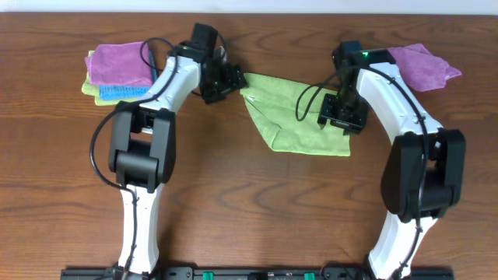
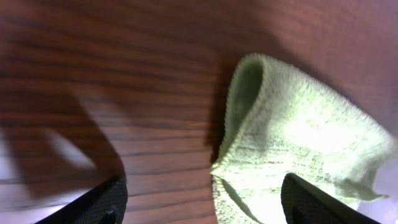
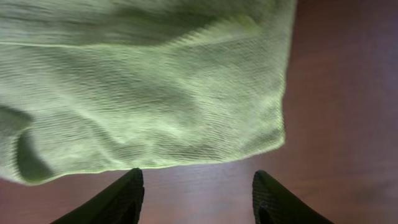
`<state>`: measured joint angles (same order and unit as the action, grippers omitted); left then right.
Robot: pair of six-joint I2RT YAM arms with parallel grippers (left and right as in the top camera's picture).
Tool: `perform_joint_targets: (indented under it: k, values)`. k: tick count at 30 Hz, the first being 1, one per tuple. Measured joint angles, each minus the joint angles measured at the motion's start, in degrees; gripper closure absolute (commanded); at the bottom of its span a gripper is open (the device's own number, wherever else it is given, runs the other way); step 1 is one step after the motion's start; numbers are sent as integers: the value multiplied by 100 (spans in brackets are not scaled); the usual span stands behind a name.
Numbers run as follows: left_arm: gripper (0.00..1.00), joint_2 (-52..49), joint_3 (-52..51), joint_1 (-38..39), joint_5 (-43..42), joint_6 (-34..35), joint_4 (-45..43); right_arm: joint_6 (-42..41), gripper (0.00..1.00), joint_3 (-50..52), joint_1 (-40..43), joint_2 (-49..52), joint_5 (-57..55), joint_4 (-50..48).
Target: Fold the cloth
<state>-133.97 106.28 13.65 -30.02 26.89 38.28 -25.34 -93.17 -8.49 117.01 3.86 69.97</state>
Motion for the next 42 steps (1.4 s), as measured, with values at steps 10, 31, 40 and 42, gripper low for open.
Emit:
perform_joint_targets:
  k: [10, 31, 40, 42]
  values:
    - [18, -57, 1217, -101, 0, -514, 1261, 857, 45, 0, -437, -92, 986, -1110]
    - [17, -57, 2326, -730, -304, -619, 2350, 756, 67, 2, -1353, 846, 1705, -1875]
    - [16, -57, 2330, -1062, -348, -619, 2415, 632, 99, 0, -1580, 846, 1814, -2055]
    - [16, -57, 2330, -1119, -352, -619, 2413, 632, 99, 0, -1692, 846, 1902, -2057]
